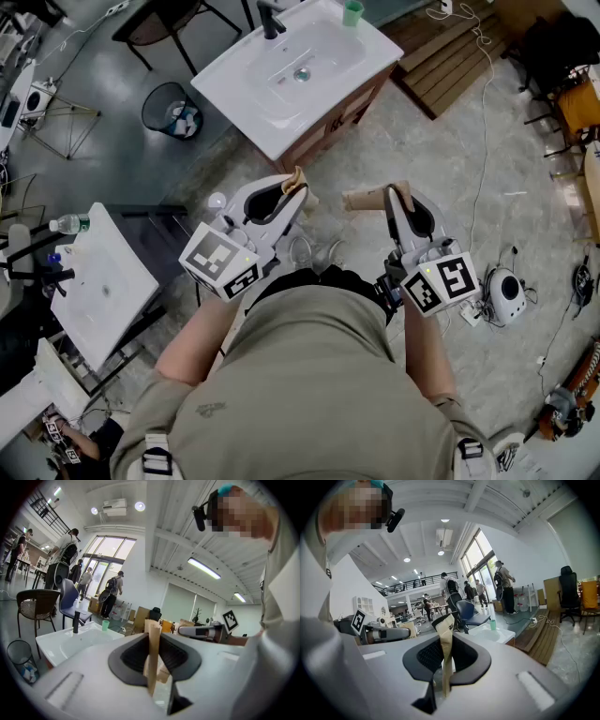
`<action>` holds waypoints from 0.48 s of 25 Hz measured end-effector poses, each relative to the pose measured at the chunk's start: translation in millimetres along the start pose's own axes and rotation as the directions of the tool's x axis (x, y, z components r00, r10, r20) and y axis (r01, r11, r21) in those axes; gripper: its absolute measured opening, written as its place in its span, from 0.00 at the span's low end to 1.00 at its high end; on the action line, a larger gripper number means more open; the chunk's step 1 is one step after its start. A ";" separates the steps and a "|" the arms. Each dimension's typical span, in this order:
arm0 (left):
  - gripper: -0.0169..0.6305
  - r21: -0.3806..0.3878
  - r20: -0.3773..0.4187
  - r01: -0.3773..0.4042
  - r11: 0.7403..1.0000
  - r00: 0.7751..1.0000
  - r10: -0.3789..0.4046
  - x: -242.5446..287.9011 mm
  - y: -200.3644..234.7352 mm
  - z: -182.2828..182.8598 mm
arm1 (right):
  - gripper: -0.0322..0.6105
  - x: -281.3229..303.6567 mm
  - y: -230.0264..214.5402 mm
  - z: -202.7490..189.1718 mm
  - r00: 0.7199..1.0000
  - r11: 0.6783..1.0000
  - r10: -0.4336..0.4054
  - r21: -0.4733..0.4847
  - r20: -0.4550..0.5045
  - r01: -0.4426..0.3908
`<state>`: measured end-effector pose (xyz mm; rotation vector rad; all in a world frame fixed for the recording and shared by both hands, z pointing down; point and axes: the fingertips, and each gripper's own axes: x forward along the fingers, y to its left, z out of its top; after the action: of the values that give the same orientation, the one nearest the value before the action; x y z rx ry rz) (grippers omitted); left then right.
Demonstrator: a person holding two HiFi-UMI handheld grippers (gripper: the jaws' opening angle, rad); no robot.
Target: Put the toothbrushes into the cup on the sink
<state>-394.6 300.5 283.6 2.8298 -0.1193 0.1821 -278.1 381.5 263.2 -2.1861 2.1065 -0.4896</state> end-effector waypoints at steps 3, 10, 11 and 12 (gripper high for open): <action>0.12 0.000 0.001 -0.001 1.000 1.000 0.001 -0.8 -2.1 3.8 | 0.10 -0.8 0.6 -1.2 1.000 1.000 0.000 0.003 -0.002 0.000; 0.12 0.002 -0.007 -0.001 1.000 1.000 0.001 3.0 -7.1 -0.2 | 0.10 -4.5 -4.2 -3.0 1.000 1.000 -0.004 0.017 0.003 0.004; 0.12 0.003 -0.010 -0.002 1.000 1.000 0.002 4.3 -8.1 -0.8 | 0.10 -5.1 -5.6 -3.2 1.000 1.000 -0.003 0.019 0.002 0.003; 0.12 0.003 -0.013 -0.003 1.000 1.000 0.003 5.9 -9.6 -1.3 | 0.10 -6.0 -7.2 -3.3 1.000 1.000 -0.002 0.020 0.001 0.002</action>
<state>-387.9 309.7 282.7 2.8314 -0.1203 0.2009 -272.1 388.4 267.2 -2.1779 2.0896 -0.5079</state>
